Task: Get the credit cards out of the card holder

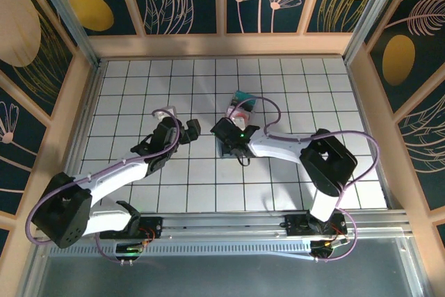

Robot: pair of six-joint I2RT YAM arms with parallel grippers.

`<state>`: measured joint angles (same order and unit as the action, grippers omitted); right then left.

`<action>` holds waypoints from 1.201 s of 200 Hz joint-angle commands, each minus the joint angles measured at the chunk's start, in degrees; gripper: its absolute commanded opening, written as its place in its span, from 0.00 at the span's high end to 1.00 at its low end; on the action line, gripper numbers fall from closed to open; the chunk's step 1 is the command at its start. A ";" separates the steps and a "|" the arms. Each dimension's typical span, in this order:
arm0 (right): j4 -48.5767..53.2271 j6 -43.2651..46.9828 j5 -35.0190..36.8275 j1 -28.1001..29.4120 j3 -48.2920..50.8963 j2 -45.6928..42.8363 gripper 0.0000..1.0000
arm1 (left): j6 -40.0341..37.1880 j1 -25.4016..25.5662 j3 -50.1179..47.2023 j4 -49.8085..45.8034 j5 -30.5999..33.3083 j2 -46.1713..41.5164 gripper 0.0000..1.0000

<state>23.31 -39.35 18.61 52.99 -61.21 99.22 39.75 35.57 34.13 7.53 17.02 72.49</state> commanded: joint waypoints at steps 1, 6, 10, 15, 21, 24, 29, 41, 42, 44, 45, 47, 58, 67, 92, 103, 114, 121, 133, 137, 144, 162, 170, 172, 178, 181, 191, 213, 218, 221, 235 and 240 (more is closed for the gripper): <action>-2.95 -0.19 -2.13 -1.42 1.86 -4.22 1.00 | -3.21 0.91 1.75 2.04 -4.41 2.81 0.01; -3.51 -0.36 -2.84 -1.82 2.46 -4.80 1.00 | -3.70 1.47 2.25 1.95 -4.38 3.66 0.01; -3.94 -0.52 -3.51 -2.13 2.93 -5.36 1.00 | -4.17 2.11 2.78 1.84 -4.20 4.43 0.01; -4.51 -0.67 -4.36 -2.57 3.46 -5.94 1.00 | -4.90 2.97 3.48 1.59 -3.83 5.48 0.01; -5.50 -0.75 -5.35 -2.94 4.34 -6.68 1.00 | -5.74 4.16 4.63 1.09 -2.96 6.92 0.01; -6.00 -0.76 -5.79 -3.11 4.81 -7.03 1.00 | -6.26 4.78 5.25 0.89 -2.61 7.55 0.01; -6.63 -0.89 -6.59 -3.51 5.41 -7.59 1.00 | -7.01 5.85 6.26 0.54 -1.89 8.94 0.01; -8.35 -1.15 -8.13 -4.25 6.87 -8.77 1.00 | -8.06 7.83 8.76 -0.28 -0.82 12.33 0.01; -8.45 -1.11 -8.32 -4.32 6.97 -8.82 1.00 | -8.08 7.93 8.89 -0.35 -0.70 12.59 0.01; -8.63 -1.17 -8.52 -4.41 7.09 -8.97 1.00 | -8.17 8.11 9.26 -0.46 -0.57 13.05 0.01; -8.72 -1.21 -8.69 -4.49 7.21 -9.05 1.00 | -8.14 8.15 9.45 -0.52 -0.53 13.39 0.01; -8.90 -1.24 -8.88 -4.66 7.35 -9.20 1.00 | -8.07 8.36 9.70 -0.57 -0.46 13.87 0.01; -9.84 -1.38 -10.08 -5.26 8.33 -9.90 1.00 | -7.90 8.83 11.11 -0.53 -0.53 16.45 0.01; -10.52 -1.40 -10.80 -5.56 9.04 -10.44 1.00 | -7.85 9.05 11.98 -0.12 -0.95 18.22 0.01; -11.18 -1.44 -11.69 -6.08 9.86 -10.75 1.00 | -8.94 9.77 14.82 0.21 -2.16 22.79 0.01; -11.35 -1.64 -11.91 -6.23 10.14 -10.77 1.00 | -9.57 9.90 16.40 -1.06 -2.48 24.85 0.01; -11.90 -1.85 -12.23 -6.35 10.57 -10.80 1.00 | -9.86 10.08 17.35 -2.00 -1.79 26.96 0.01; -12.24 -2.00 -12.59 -6.37 10.84 -10.90 1.00 | -10.03 10.13 17.62 -2.44 -1.64 28.05 0.01; -12.79 -2.11 -13.14 -6.48 11.11 -10.90 1.00 | -10.43 10.13 18.06 -2.89 -1.95 29.33 0.01; -12.77 -2.12 -13.16 -6.44 11.24 -10.86 1.00 | -10.60 10.14 18.21 -3.00 -2.15 29.73 0.01; -12.91 -2.22 -13.36 -6.42 11.27 -10.81 1.00 | -10.82 10.25 18.34 -3.17 -2.40 30.34 0.01; -12.94 -2.48 -13.23 -6.41 11.51 -10.82 1.00 | -11.24 10.37 18.97 -4.47 -2.26 31.80 0.01; -12.90 -2.70 -13.16 -6.44 11.62 -11.00 1.00 | -11.34 10.48 19.04 -5.09 -1.88 32.23 0.01; -12.93 -2.67 -13.12 -6.42 11.68 -10.98 1.00 | -11.35 10.48 19.04 -5.25 -1.78 32.37 0.01; -12.88 -2.87 -13.08 -6.42 11.88 -11.18 1.00 | -11.42 10.48 19.03 -5.52 -1.61 32.67 0.01; -12.88 -2.85 -13.02 -6.47 12.01 -11.28 1.00 | -11.44 10.52 19.01 -5.71 -1.49 32.80 0.01; -12.66 -3.25 -12.69 -6.42 12.24 -11.78 1.00 | -11.51 10.56 18.92 -6.35 -1.16 33.27 0.01; -11.83 -3.81 -11.44 -6.58 13.26 -12.85 1.00 | -11.45 10.55 18.89 -7.80 -0.70 33.95 0.01; -11.59 -4.12 -11.16 -6.69 13.48 -13.19 0.99 | -11.32 10.57 18.84 -8.00 -0.67 34.16 0.01; -11.42 -4.14 -11.07 -6.75 13.68 -13.43 0.99 | -11.19 10.54 18.76 -8.05 -0.59 34.20 0.01; -10.93 -4.71 -10.15 -7.07 14.62 -14.37 0.94 | -10.62 10.55 18.35 -8.19 -0.33 34.13 0.01; -10.66 -4.85 -9.69 -7.19 14.93 -14.77 0.92 | -10.50 10.56 18.20 -8.23 -0.25 33.97 0.01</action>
<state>11.33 -42.33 6.20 46.68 -48.12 87.31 29.58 45.78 52.64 4.25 15.46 104.77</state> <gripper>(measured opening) 0.055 0.988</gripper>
